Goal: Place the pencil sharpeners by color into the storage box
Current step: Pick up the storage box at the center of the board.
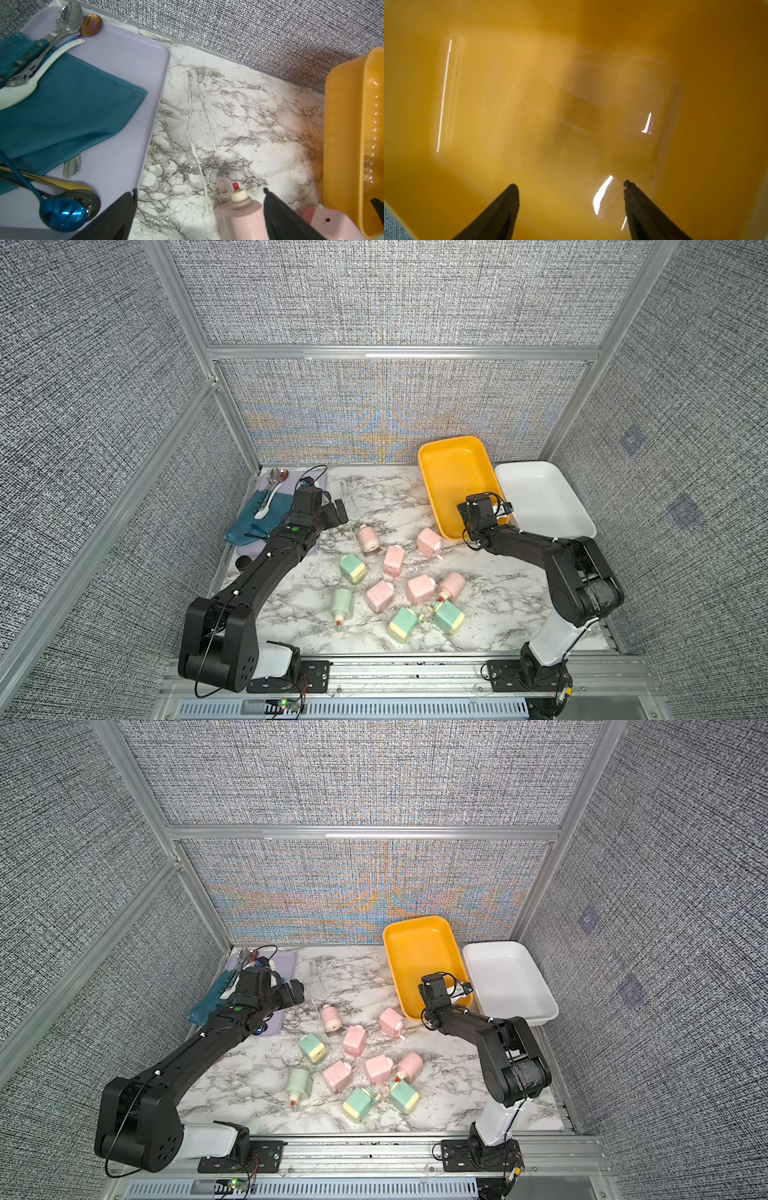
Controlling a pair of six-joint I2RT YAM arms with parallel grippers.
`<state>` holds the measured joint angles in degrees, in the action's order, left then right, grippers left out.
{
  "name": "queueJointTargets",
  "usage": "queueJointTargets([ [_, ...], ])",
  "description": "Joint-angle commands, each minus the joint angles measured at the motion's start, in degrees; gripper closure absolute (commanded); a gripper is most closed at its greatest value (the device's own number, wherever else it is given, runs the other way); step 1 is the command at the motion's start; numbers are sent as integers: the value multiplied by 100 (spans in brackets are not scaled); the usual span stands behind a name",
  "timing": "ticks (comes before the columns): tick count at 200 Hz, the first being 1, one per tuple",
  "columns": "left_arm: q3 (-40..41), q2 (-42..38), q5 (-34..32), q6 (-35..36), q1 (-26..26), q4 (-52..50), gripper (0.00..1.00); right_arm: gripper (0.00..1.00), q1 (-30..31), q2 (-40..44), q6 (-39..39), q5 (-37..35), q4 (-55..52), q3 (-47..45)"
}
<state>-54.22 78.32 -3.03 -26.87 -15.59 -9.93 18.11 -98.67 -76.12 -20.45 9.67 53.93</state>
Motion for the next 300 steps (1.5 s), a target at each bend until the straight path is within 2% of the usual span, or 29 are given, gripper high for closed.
queueJointTargets([
  [1,-32,21,-82,81,2,-6,1,17,44,251,293,-245,-333,129],
  [31,-32,71,-83,59,1,-4,1,16,79,722,319,-360,-494,-5],
  [46,-32,96,-65,35,-3,-15,1,15,79,925,-38,-450,-594,-211],
  [69,-28,113,-51,24,-5,-17,1,16,88,1009,-754,-514,-1361,-227],
  [93,-28,126,-40,-1,-5,-17,1,17,96,942,-1098,-393,-1724,-266],
  [134,-87,251,-49,4,0,-110,1,27,22,565,-1148,-299,-1477,-290],
  [175,-166,309,-180,71,2,-250,1,27,0,545,-880,-168,-1566,-70],
  [217,-290,481,-137,108,-3,-327,1,24,58,1068,-787,-427,-2123,139],
  [254,-318,545,-69,51,-4,-341,1,22,84,1789,-1162,-383,-2743,-340],
  [279,-318,529,-18,43,-3,-364,1,22,84,2122,-1365,-114,-3024,-755],
  [300,-283,512,-53,48,0,-366,1,22,70,2264,-1384,-185,-3114,-1059],
])
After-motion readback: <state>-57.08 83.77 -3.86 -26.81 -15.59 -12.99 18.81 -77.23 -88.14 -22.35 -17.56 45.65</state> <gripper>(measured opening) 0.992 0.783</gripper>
